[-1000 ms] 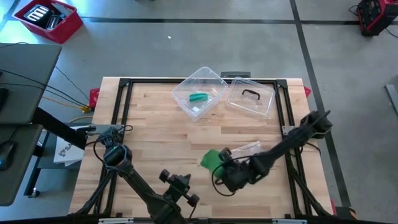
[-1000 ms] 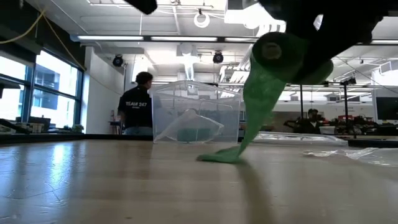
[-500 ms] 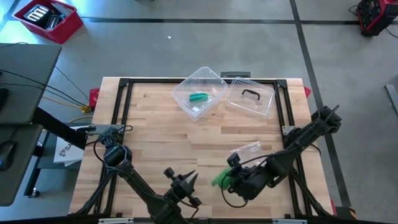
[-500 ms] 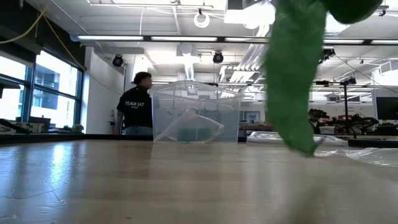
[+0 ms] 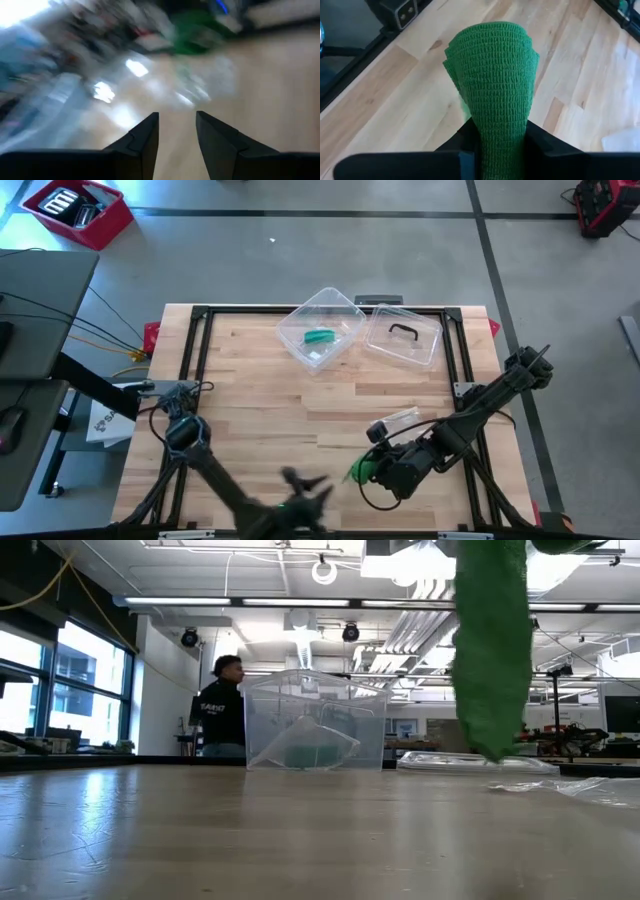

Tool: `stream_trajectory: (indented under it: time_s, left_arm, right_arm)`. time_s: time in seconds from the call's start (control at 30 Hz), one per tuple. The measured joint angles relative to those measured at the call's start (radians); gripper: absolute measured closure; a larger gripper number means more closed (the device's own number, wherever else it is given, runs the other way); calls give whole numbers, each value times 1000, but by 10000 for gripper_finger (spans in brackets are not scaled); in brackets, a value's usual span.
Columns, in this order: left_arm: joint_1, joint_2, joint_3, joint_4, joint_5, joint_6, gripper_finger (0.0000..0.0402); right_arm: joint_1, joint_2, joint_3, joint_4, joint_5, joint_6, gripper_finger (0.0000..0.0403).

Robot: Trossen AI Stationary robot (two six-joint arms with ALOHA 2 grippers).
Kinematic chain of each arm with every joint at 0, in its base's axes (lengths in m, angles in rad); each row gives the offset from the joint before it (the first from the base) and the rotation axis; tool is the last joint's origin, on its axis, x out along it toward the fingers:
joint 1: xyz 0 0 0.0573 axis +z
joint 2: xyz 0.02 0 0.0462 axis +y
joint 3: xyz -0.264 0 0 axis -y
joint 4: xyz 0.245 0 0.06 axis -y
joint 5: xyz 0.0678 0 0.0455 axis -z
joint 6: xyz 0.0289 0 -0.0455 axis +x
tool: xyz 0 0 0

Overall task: Roll bandage
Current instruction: Roll the green bandage

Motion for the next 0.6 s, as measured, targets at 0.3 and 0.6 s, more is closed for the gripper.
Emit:
stream_trajectory:
  time_s: [0.3, 0.6]
  left_arm:
    - [-133, -99, -371, -208, -63, -960, 275]
    - [-107, -173, -380, -65, 5, -683, 275]
  right_arm:
    - [-109, 42, -57, 202, -344, 62, 334]
    - [-256, 144, -56, 287, -971, 156, 334]
